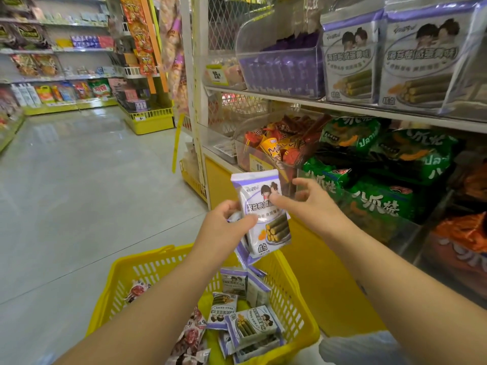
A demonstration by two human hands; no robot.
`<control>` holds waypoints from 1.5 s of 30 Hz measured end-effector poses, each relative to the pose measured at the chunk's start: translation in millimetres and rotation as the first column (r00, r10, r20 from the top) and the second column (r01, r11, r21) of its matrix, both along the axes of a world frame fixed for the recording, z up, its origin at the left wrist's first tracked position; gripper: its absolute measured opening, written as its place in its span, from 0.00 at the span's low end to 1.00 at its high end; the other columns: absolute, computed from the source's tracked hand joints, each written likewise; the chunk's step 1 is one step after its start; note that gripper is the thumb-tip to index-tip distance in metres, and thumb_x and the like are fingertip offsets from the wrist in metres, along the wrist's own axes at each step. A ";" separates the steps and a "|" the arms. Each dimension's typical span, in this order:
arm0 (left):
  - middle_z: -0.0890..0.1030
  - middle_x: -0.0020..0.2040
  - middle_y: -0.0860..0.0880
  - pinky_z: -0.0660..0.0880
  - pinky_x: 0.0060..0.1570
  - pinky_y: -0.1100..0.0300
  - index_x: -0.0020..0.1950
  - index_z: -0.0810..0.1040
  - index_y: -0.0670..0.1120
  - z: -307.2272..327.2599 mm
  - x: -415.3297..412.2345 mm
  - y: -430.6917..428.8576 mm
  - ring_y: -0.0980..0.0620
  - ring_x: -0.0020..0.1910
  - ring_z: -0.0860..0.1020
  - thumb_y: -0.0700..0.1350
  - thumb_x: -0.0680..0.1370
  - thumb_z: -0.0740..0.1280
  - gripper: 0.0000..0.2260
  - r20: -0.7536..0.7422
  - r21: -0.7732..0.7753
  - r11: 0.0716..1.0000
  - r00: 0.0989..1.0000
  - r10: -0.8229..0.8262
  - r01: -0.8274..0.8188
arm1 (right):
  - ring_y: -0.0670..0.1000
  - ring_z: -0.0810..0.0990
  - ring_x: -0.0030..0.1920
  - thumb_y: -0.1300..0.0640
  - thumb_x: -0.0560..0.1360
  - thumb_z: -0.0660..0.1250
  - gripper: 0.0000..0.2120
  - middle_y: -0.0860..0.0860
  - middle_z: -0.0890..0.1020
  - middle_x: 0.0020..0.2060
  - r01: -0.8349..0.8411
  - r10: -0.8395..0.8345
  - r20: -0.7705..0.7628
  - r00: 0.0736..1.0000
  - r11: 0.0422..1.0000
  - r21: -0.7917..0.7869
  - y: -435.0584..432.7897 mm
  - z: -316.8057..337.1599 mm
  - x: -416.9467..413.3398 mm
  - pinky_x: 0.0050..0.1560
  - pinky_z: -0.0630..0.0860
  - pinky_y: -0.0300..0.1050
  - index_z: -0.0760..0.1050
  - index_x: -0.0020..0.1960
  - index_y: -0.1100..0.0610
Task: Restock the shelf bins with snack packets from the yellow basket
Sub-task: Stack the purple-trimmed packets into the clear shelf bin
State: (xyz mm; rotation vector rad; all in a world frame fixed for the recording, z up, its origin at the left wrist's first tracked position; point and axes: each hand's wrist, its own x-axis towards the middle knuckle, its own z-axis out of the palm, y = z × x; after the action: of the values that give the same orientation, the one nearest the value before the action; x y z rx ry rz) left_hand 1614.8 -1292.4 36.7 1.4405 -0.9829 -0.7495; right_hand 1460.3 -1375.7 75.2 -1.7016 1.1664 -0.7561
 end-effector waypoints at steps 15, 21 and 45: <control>0.81 0.56 0.43 0.74 0.57 0.43 0.61 0.70 0.51 11.5 8.7 6.1 0.44 0.55 0.80 0.35 0.76 0.67 0.18 -0.425 0.028 0.999 0.905 0.029 -0.019 | 0.47 0.79 0.29 0.62 0.74 0.69 0.06 0.55 0.80 0.34 -0.127 -0.114 0.585 0.803 0.926 0.355 11.2 -18.1 20.0 0.30 0.77 0.39 0.73 0.42 0.61; 0.79 0.59 0.35 0.76 0.55 0.42 0.66 0.72 0.39 18.2 1.8 5.6 0.35 0.56 0.79 0.34 0.75 0.55 0.20 -0.674 -0.042 0.998 0.736 -0.068 0.053 | 0.54 0.83 0.40 0.49 0.76 0.67 0.12 0.54 0.86 0.40 -0.016 -0.044 0.369 0.928 0.988 0.156 19.2 -27.3 33.0 0.50 0.78 0.55 0.80 0.41 0.56; 0.84 0.49 0.43 0.79 0.51 0.48 0.60 0.75 0.42 -37.9 124.9 28.4 0.44 0.47 0.84 0.42 0.75 0.70 0.15 -0.312 0.251 0.952 0.916 0.253 -0.178 | 0.54 0.77 0.59 0.53 0.74 0.70 0.22 0.55 0.76 0.64 -0.528 0.557 -0.770 0.311 0.775 0.348 -27.8 -224.8 86.0 0.58 0.75 0.48 0.72 0.66 0.56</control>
State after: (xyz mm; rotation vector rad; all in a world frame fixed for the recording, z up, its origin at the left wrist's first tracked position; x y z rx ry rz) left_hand 1739.8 -1264.0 -1.2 1.5133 -0.4744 -0.9248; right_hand 1546.4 -1403.5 -149.7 -2.3303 1.0201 0.6632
